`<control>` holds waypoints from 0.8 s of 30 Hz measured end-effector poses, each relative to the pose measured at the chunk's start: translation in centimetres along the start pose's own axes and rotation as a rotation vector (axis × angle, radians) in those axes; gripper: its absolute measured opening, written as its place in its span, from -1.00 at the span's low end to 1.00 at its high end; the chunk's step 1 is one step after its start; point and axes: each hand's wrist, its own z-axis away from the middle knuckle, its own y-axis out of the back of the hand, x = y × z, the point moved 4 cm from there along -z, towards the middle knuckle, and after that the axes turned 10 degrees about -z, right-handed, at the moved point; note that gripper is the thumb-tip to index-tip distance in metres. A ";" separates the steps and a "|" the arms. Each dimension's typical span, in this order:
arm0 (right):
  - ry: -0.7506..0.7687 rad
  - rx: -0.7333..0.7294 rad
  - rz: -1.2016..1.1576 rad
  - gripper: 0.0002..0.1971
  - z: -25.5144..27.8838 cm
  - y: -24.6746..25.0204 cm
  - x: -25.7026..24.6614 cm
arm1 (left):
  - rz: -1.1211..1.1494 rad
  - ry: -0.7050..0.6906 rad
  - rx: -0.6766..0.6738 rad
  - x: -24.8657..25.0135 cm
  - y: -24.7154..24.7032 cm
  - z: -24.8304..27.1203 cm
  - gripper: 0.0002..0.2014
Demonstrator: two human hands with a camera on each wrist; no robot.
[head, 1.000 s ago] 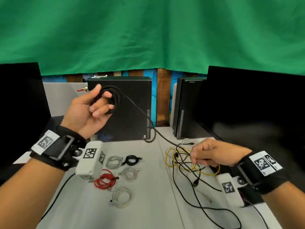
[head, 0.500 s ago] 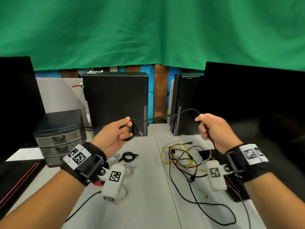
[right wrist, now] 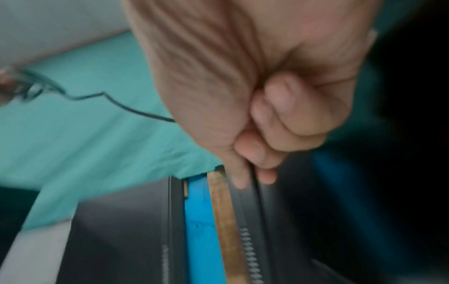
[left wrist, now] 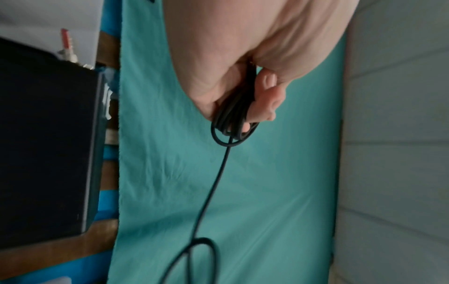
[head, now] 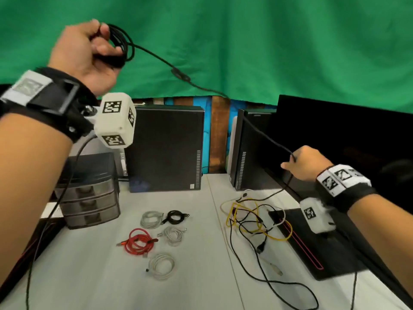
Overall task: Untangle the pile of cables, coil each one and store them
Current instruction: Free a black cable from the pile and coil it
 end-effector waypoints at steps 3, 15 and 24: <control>0.018 0.014 -0.393 -0.70 -2.0 3.4 -2.6 | -0.075 0.006 -0.043 -0.2 -1.3 0.0 -0.68; 0.236 0.426 -0.976 -0.73 -2.9 14.2 -11.3 | -0.296 0.094 -0.078 -6.2 -2.9 0.8 -0.79; 0.300 0.187 -0.562 -0.81 -4.1 7.6 -9.3 | -0.305 0.090 -0.076 -6.1 -1.9 0.5 -0.78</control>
